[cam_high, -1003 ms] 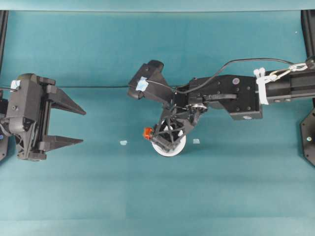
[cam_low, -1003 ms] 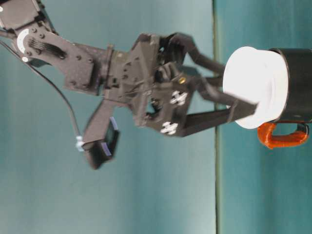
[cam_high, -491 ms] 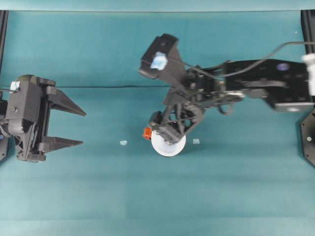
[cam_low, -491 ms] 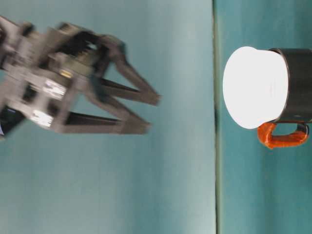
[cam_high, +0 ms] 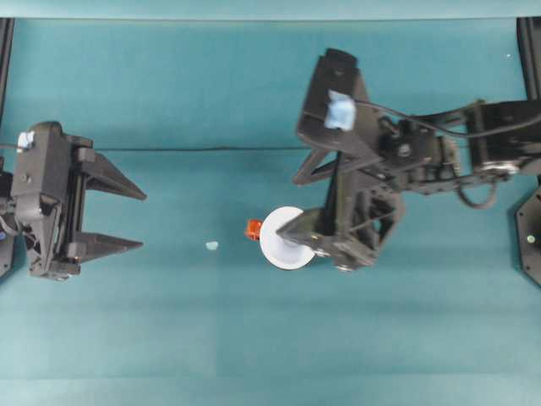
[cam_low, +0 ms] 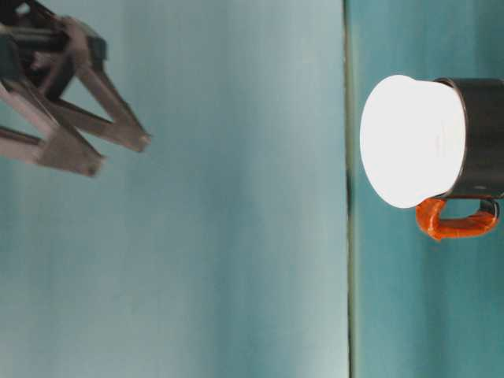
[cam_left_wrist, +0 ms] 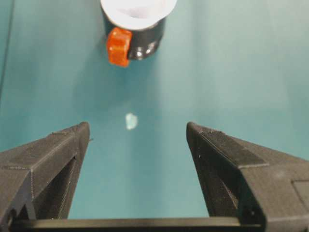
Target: Put the paper cup into the moved red handle cup holder.
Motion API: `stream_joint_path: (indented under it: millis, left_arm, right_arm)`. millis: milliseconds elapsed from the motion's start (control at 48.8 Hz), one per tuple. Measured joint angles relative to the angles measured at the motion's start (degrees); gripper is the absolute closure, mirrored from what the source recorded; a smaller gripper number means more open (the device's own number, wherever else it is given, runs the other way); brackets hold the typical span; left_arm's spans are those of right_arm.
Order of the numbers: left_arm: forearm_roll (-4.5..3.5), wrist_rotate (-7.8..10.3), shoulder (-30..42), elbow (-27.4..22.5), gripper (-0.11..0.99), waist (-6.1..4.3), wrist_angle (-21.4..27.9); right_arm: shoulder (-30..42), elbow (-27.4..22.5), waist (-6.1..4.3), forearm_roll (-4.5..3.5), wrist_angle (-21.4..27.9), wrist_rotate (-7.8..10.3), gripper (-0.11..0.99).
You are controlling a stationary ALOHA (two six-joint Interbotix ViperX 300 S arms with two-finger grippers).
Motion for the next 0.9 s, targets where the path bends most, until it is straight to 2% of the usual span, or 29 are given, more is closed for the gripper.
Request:
stream_joint_path:
  millis: [184, 307, 450, 573, 717, 901]
  left_arm:
    - [0.00, -0.18, -0.8, 0.1, 0.02, 0.00, 0.1]
    - [0.00, -0.18, -1.4, 0.2, 0.02, 0.00, 0.1]
    - [0.00, -0.18, -2.0, 0.3, 0.02, 0.00, 0.1]
    - [0.00, -0.18, -2.1, 0.3, 0.02, 0.00, 0.1]
    - [0.00, -0.18, -2.1, 0.3, 0.02, 0.00, 0.0]
    - [0.00, -0.18, -1.8, 0.3, 0.02, 0.00, 0.1]
  right_arm:
    - [-3.4, 3.5, 0.09, 0.00, -4.7, -2.02, 0.01]
    - [-6.9, 6.9, 0.00, 0.00, -9.8, -2.99, 0.01]
    - [-12.4, 13.5, 0.00, 0.00, -17.8, -3.25, 0.01]
    - [-17.2, 18.3, 0.09, 0.00, -22.3, -3.25, 0.01]
    - [-20.9, 22.9, 0.09, 0.09, -24.7, -3.34, 0.01]
    - [-21.1, 26.6, 0.26, 0.00, -25.2, -3.25, 0.01]
